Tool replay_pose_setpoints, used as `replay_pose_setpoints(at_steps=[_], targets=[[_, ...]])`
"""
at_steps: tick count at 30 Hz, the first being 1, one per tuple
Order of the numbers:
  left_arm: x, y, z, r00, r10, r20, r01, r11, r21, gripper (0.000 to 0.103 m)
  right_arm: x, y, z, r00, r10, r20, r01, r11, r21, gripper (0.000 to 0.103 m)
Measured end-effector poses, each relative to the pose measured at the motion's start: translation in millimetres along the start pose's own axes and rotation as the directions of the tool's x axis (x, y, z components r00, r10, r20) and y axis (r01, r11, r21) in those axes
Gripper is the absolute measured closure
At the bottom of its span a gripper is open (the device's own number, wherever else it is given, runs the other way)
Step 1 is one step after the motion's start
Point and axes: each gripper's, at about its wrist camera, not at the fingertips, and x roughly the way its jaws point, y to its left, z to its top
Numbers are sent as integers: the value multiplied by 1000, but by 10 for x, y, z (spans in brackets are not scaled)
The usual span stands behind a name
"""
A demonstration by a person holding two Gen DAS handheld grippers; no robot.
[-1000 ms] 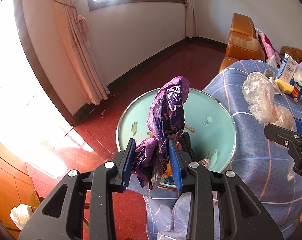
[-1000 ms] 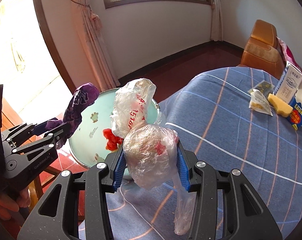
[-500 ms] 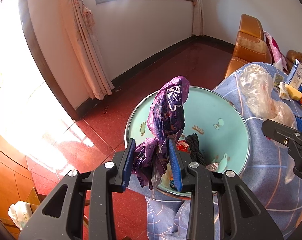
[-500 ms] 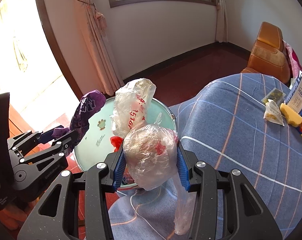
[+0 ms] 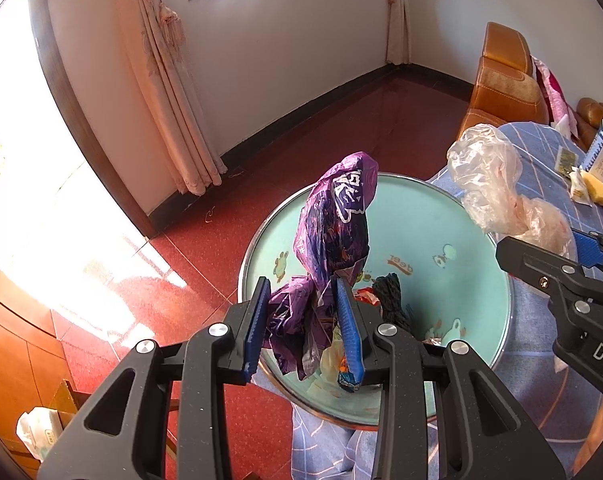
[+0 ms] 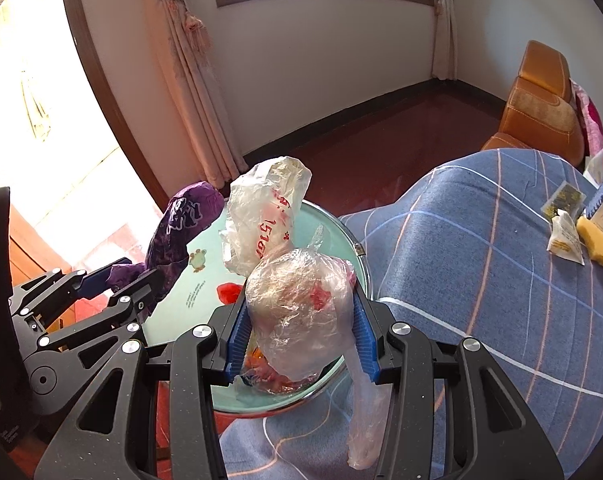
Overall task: Collect trash
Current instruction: 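Lower both tools into the bin opening and open them to drop the items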
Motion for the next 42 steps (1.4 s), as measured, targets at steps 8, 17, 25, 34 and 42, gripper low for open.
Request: replay_pose_setpoints(at_steps=[8,17,25,34,42], targets=[[194,-34,79,999,2,-32,-2,1000,-1,69,160,25,52,1000,-6,-22,6,1000,12,58],[466,-77,67,995,-17,-99,17,1000,-2,69,378,36,36,997,-11,-76,12,1000,13,57],[596,-72,60,992,-5,-126,5,1000,-1,69,621,-14,80,993,-16,-121,19,1000,25,57],[702,-22,48,990,-11,-144,10,1000,-10,68,689,2,154,992,-15,-126,17,1000,18,49],[668,-9,45,990,-7,-138,6,1000,-13,60,585,-70,180,995,-5,-101,9,999,34,42]])
